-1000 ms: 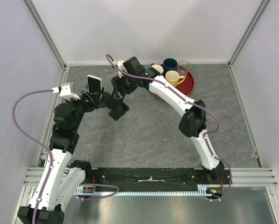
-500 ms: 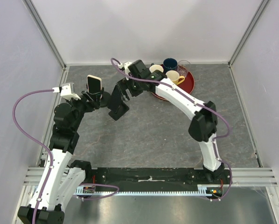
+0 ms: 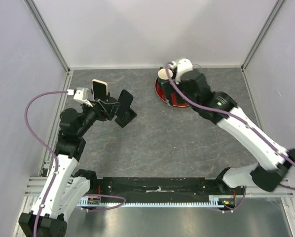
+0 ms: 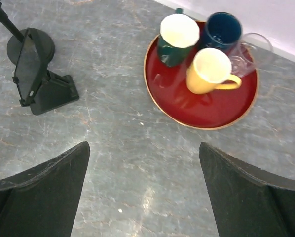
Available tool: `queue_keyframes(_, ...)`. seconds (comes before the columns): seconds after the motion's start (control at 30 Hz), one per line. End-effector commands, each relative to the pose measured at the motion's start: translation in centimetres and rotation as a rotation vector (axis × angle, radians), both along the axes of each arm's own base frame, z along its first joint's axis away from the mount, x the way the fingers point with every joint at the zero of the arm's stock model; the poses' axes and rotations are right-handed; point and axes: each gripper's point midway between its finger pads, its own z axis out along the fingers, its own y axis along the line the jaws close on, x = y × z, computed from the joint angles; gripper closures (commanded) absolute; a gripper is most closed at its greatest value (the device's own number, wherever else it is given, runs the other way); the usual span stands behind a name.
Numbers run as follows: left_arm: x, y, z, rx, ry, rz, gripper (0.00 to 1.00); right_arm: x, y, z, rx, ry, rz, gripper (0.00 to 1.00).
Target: Place the phone on the phone stand
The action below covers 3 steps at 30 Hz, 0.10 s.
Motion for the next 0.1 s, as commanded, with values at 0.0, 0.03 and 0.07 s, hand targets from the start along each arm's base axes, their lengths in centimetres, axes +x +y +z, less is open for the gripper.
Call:
queue_keyframes(0.0, -4.4, -6.8, 3.0, -0.144, -0.034, -0.405, 0.22, -4.4, -4.9, 5.6, 0.142, -0.163, -0.033, 0.02)
queue_keyframes(0.03, -5.6, -7.7, 3.6, -0.154, -0.048, -0.467, 0.21, -5.3, -5.3, 4.4, 0.160, -0.166, -0.016, 0.02)
queue_keyframes(0.07, -6.6, -8.5, 4.3, -0.164, -0.069, -0.511, 0.20, -6.2, -5.9, 5.2, 0.213, -0.204, -0.010, 0.02)
